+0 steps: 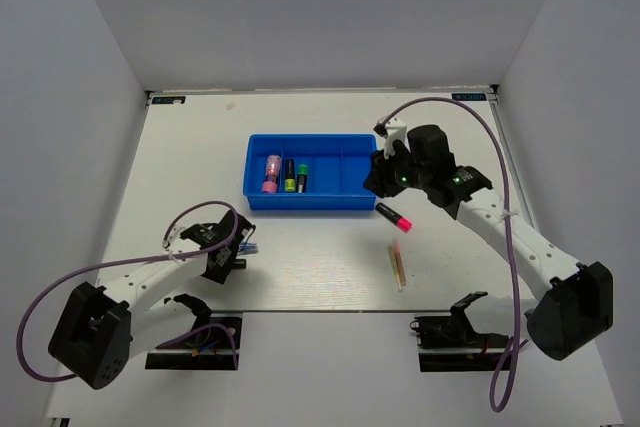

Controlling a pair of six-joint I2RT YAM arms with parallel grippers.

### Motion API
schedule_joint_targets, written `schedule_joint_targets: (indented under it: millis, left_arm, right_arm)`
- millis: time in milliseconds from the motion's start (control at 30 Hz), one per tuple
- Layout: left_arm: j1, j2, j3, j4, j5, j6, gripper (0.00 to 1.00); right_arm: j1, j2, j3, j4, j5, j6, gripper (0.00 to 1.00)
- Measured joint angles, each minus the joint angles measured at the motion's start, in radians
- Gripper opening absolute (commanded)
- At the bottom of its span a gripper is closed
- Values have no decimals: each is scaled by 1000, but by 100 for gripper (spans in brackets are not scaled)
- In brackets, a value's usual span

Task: Sort the stationery into containers
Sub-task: Grab a piece of stationery with the left arm

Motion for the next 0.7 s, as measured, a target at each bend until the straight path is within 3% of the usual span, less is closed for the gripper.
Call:
schedule_joint_targets:
  millis: [233, 400, 700]
  left_arm:
    - [39, 32, 2, 16, 16, -4, 57]
    - [84, 80, 26, 9, 47, 14, 48]
    - [150, 228, 117, -39, 126, 85, 53]
  right_arm:
    - [-52, -21, -54, 0, -7, 5, 33]
    - [-85, -47, -64, -3, -23, 21, 33]
    - [-144, -91, -78, -3, -53, 53, 33]
